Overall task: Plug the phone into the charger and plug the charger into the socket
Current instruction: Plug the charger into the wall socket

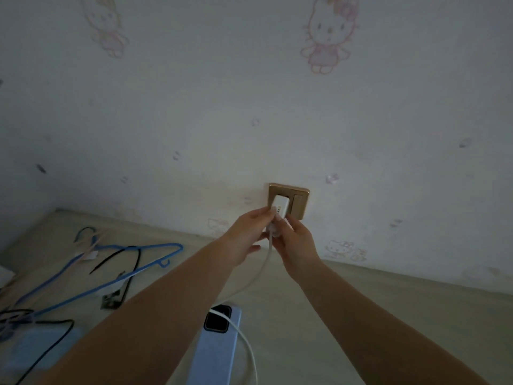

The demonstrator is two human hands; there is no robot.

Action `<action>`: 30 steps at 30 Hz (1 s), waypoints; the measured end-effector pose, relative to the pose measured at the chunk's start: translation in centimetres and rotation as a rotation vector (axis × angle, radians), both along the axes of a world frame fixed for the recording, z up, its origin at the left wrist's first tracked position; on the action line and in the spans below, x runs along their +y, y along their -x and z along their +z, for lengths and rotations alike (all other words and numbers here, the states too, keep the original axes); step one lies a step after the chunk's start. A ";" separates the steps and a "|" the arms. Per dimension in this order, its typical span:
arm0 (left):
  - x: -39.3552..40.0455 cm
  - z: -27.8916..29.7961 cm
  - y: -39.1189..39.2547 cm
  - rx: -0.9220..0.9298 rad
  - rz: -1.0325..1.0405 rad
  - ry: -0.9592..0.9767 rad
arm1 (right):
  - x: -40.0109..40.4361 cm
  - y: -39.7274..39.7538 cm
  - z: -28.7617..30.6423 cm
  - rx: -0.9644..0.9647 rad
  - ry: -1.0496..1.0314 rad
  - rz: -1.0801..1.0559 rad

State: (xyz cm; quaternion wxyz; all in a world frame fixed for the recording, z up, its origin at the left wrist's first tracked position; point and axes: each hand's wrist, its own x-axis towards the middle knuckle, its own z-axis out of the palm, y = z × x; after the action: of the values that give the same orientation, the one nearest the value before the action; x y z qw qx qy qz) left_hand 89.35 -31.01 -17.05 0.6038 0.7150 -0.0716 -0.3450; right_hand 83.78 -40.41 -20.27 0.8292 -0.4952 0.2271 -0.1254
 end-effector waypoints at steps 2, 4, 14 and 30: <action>-0.6 -0.3 0.1 0.023 0.036 0.033 | -0.2 0.1 0.0 -0.004 0.026 0.010; -0.9 -0.3 0.2 0.051 0.074 0.078 | -0.4 0.1 -0.1 -0.002 0.054 0.023; -1.9 0.0 0.8 0.045 0.201 0.070 | -1.1 0.1 0.0 0.042 0.118 0.038; -3.4 0.7 0.7 0.099 0.288 0.080 | -1.8 -1.0 -0.4 0.074 0.144 -0.012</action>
State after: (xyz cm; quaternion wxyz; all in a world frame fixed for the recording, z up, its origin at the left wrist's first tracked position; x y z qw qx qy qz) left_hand 88.64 -34.40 -16.35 0.6779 0.6753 0.0476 -0.2866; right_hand 84.82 -42.26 -20.65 0.7816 -0.5565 0.2511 -0.1279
